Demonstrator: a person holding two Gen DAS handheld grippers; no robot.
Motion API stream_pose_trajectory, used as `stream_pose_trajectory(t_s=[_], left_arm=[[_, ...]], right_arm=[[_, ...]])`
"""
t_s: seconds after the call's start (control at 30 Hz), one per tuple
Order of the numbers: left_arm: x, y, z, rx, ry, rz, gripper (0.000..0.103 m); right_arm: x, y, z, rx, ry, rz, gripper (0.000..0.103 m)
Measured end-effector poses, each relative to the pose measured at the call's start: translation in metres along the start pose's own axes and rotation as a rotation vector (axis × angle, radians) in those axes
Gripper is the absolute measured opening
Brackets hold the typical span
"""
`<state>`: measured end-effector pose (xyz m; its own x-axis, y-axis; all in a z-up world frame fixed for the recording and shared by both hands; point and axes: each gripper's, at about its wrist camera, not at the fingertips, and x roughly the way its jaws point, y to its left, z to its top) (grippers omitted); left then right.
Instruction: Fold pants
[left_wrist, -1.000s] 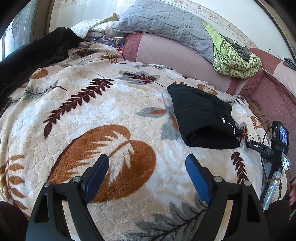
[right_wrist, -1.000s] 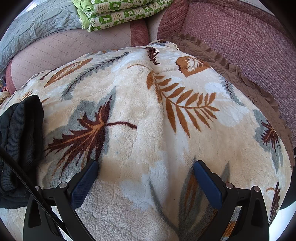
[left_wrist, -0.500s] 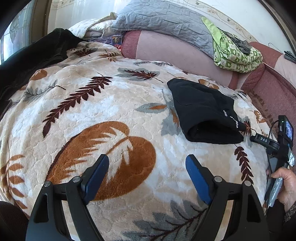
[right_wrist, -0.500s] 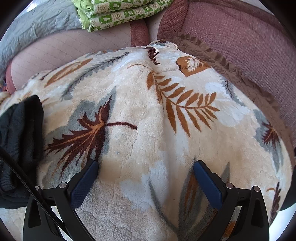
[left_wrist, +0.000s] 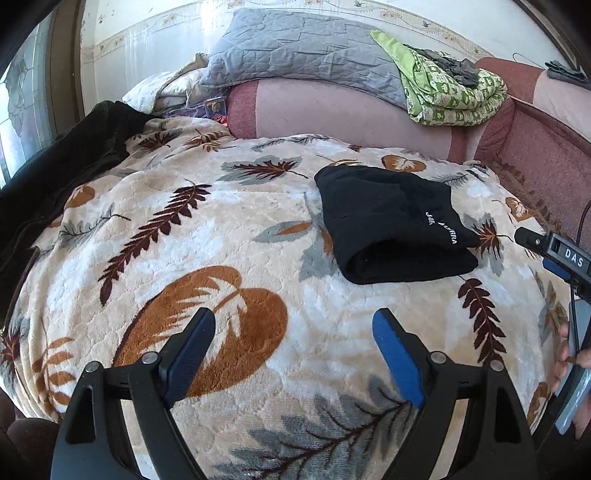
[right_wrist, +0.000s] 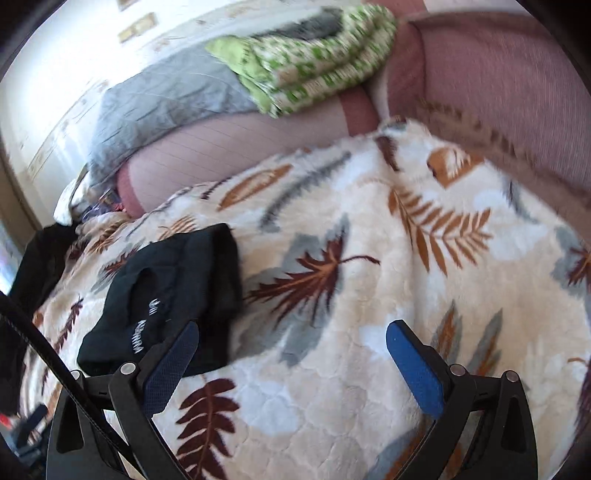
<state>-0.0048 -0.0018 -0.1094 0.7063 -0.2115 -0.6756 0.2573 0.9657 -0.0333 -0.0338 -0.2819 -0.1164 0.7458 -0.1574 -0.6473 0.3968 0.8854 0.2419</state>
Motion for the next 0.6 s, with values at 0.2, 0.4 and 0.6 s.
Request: stream_pose_trajectory(t_s=[0.2, 0.4, 0.6], left_arm=[[-0.017, -0.018, 0.004, 0.071, 0.004, 0.032, 0.092], [-0.027, -0.025, 0.004, 0.078, 0.022, 0.021, 0.092], [-0.031, -0.029, 0.001, 0.091, 0.034, 0.032, 0.092]], right_arm=[[-0.038, 0.029, -0.031, -0.074, -0.063, -0.018, 0.103], [-0.054, 0.048, -0.051, -0.152, -0.073, -0.038, 0.103], [-0.054, 0.056, -0.060, -0.199, -0.056, -0.039, 0.103]])
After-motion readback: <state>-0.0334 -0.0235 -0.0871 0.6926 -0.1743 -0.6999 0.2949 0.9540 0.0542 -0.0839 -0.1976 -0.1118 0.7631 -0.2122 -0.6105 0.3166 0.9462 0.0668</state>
